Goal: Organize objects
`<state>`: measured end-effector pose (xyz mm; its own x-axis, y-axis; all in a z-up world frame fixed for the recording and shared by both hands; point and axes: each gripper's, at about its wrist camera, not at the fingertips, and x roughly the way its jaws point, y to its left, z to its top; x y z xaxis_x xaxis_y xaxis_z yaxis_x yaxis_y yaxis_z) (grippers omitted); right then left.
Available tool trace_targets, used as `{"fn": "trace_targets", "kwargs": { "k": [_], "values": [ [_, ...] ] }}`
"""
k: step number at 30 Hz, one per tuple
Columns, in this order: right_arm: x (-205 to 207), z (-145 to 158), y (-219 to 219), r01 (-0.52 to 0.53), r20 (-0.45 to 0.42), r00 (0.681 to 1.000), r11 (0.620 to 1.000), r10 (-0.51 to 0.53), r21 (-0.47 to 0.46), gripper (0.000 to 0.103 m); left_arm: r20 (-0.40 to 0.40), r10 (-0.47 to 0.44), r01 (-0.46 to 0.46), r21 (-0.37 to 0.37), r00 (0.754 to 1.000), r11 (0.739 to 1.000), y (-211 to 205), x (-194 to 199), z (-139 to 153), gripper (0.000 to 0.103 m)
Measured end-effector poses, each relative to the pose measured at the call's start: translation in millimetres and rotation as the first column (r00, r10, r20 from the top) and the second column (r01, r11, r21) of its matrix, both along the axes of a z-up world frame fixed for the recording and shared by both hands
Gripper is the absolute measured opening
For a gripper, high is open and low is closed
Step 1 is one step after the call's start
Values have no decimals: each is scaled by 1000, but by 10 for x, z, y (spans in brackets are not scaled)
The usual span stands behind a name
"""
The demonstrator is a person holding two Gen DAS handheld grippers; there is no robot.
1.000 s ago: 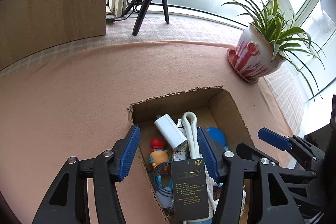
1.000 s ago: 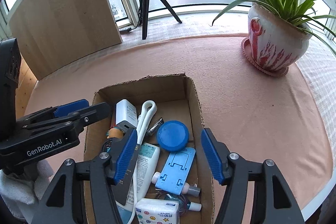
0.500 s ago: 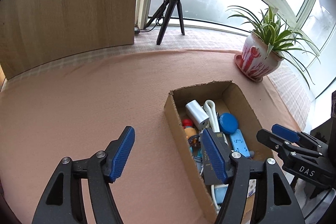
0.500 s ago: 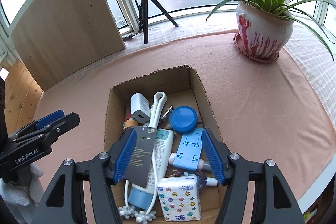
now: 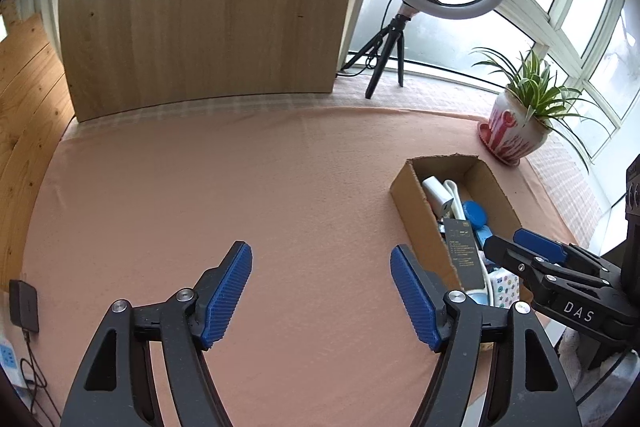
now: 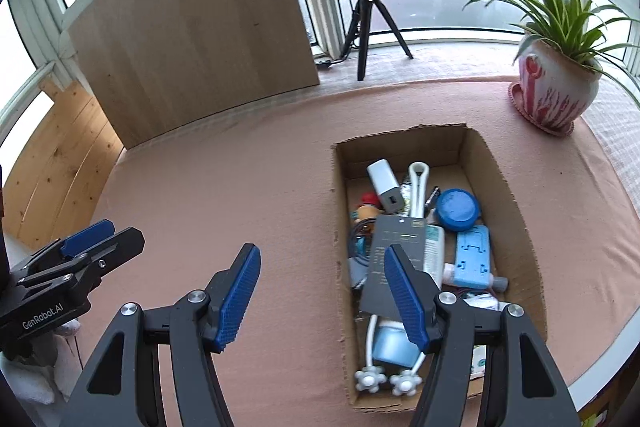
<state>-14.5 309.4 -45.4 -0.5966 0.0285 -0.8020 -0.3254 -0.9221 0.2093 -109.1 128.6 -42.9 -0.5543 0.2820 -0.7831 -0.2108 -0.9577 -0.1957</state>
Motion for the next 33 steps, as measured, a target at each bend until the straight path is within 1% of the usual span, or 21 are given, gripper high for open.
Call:
{"fn": "trace_targets", "kwargs": {
  "k": [3, 8, 11, 15, 23, 33],
  "values": [
    [-25, 2, -217, -20, -6, 1000, 1000, 21, 11, 61, -2, 31, -31, -15, 1000, 999, -246, 116, 2, 76],
    [-55, -9, -604, -61, -3, 998, 995, 61, 73, 61, -3, 85, -85, -42, 996, 995, -626, 302, -22, 78],
    [-58, -25, -780, -79, -3, 997, 994, 79, 82, 61, 11, 119, -118, -48, 993, 992, -817, 402, -60, 80],
    [-63, -56, -1009, -97, 1, 995, 987, 98, 131, 61, 18, 161, -160, -59, 987, 985, -1028, 528, -97, 81],
    [-75, -108, -1327, -135, 8, 991, 976, 136, 171, 61, 56, 200, -196, -77, 978, 978, -1271, 712, -232, 82],
    [-136, -110, -1431, -130, 2, 991, 975, 132, 180, 61, 64, 215, -210, -85, 974, 974, -1395, 696, -278, 82]
  ]
}}
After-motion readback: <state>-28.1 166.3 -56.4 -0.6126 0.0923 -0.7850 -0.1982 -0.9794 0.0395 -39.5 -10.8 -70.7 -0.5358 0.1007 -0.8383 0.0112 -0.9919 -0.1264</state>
